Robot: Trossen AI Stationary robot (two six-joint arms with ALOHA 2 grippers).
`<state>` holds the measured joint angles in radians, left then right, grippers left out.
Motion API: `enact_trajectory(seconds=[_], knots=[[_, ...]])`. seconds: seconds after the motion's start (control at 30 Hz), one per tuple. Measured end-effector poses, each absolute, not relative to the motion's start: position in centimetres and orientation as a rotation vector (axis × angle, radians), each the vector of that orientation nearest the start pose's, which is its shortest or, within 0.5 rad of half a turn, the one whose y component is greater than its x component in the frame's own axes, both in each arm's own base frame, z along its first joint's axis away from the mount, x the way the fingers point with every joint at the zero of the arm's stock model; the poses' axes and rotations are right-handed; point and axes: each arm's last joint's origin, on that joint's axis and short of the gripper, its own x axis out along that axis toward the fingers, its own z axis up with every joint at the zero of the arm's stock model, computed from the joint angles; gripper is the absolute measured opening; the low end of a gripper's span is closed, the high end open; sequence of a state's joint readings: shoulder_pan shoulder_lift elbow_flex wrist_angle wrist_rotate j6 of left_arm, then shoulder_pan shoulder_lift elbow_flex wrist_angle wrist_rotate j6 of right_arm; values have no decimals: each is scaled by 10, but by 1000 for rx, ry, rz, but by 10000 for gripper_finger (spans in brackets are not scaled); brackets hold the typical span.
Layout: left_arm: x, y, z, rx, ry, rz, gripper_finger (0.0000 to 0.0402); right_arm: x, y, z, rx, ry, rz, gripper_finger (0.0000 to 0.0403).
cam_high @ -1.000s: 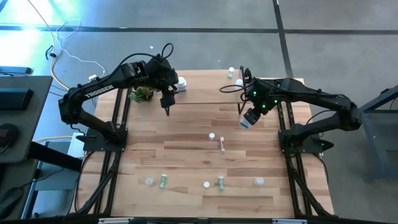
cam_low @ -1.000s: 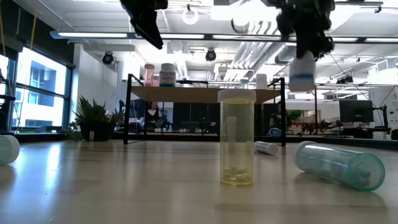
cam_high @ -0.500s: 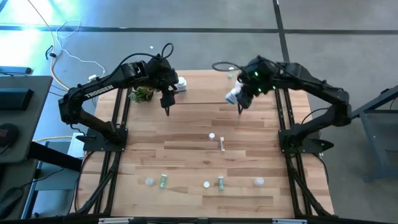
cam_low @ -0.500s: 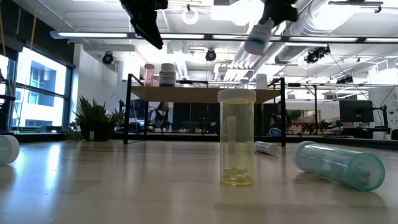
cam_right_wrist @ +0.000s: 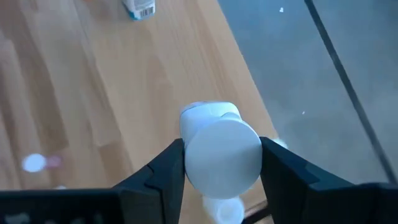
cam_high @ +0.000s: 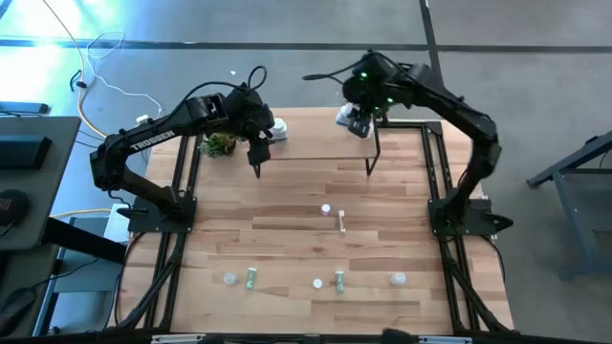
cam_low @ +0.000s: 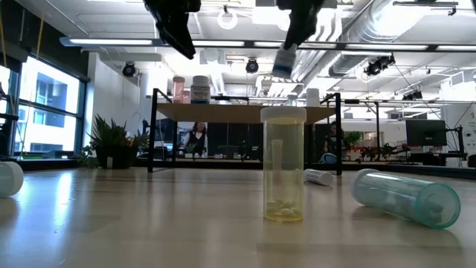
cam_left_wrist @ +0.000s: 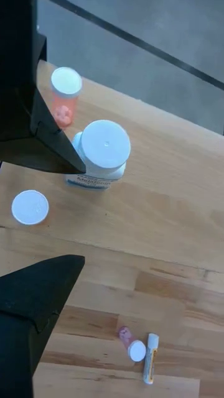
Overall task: Pick and place medicine bottles onto shelf by color
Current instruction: Put the white blue pill bottle on the shelf
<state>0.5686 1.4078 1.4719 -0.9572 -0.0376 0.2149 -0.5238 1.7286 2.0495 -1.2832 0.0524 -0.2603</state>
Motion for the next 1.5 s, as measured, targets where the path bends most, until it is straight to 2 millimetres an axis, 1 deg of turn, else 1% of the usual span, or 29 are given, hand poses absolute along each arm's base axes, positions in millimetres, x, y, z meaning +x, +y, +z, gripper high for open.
enact_trajectory(seconds=[0.13, 0.27, 0.43, 0.57, 0.73, 0.87, 1.17, 1.5], knots=[[232, 150, 363, -78, 948, 475, 216, 304, -183, 407, -75, 1050, -359, 156], [231, 149, 362, -97, 954, 481, 216, 319, -195, 393, -117, 1092, -323, 156], [231, 149, 362, -97, 956, 481, 216, 329, -205, 377, -146, 1146, -299, 156], [231, 149, 362, -97, 956, 481, 216, 329, -214, 372, -152, 1150, -306, 156], [231, 149, 362, -97, 956, 481, 216, 324, -223, 373, -153, 1149, -323, 156], [231, 149, 362, -97, 956, 481, 216, 319, -227, 371, -117, 1153, -299, 156], [231, 149, 362, -97, 956, 481, 216, 316, -223, 367, -75, 1193, -253, 156], [231, 149, 362, -97, 955, 481, 216, 311, -220, 364, -8, 1246, -257, 156]])
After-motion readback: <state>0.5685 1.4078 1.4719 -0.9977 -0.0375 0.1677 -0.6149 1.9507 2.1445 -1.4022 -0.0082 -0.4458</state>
